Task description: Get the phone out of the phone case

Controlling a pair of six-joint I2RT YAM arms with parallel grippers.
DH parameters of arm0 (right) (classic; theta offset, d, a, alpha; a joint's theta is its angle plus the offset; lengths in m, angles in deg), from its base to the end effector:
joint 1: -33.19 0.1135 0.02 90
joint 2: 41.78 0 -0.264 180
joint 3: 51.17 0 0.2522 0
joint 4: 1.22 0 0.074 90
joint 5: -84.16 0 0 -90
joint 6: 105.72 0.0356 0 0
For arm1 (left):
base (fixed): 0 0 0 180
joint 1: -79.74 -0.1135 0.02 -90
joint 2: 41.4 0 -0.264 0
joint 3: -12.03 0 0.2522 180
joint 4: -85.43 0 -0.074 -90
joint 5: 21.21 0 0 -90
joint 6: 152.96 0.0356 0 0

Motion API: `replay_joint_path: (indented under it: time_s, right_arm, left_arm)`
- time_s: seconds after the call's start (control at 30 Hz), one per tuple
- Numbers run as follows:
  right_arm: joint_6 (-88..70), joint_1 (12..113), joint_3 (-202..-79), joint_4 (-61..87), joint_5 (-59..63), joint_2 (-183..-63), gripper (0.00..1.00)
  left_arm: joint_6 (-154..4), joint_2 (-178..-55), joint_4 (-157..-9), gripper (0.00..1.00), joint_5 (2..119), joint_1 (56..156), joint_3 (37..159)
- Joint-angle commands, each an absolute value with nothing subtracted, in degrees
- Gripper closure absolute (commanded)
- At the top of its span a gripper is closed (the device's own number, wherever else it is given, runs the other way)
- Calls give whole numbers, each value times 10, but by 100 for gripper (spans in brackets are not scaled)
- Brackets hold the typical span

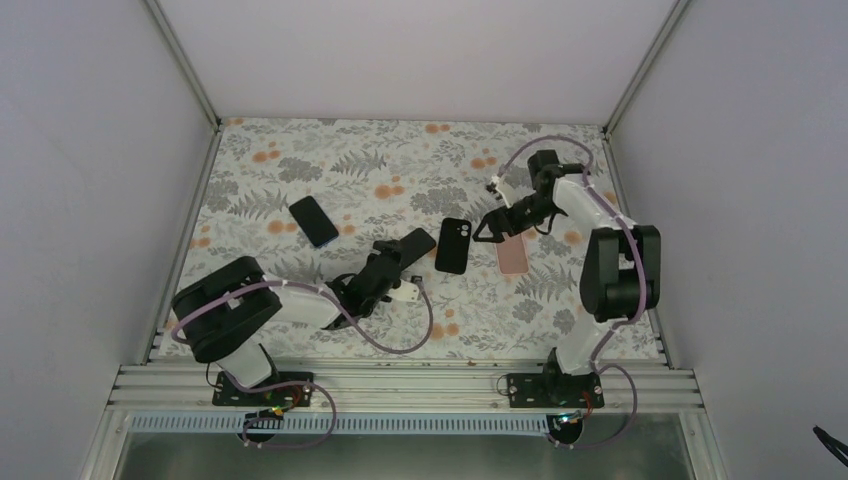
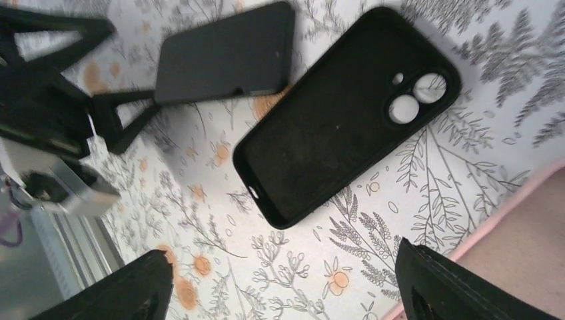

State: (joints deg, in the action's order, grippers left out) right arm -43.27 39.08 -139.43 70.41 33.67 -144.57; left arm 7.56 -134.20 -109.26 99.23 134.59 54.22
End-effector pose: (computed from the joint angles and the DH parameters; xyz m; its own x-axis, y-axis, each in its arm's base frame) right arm 0.3253 0.0563 0.2064 -0.8237 -0.4437 -0.3530 -0.5668 0.6292 0.5318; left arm 0.1746 -0.2167 0.1209 0.3293 0.9442 0.0101 0.4747 -0.1748 0.8626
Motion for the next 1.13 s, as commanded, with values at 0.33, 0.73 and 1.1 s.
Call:
replay_joint_path:
  time_s: [0.33, 0.73, 1.1]
  right_arm:
    - [-452, 388, -1410, 667, 274, -1251, 0]
    - [-371, 384, -1244, 442, 232, -1091, 0]
    - [-334, 385, -1247, 418, 197, -1101, 0]
  left_arm:
    - [-180, -1297, -496, 0, 585, 1319, 821]
    - [-202, -1376, -242, 0, 308, 1093, 1170]
    - [-186, -1334, -214, 0, 332, 1015, 1150]
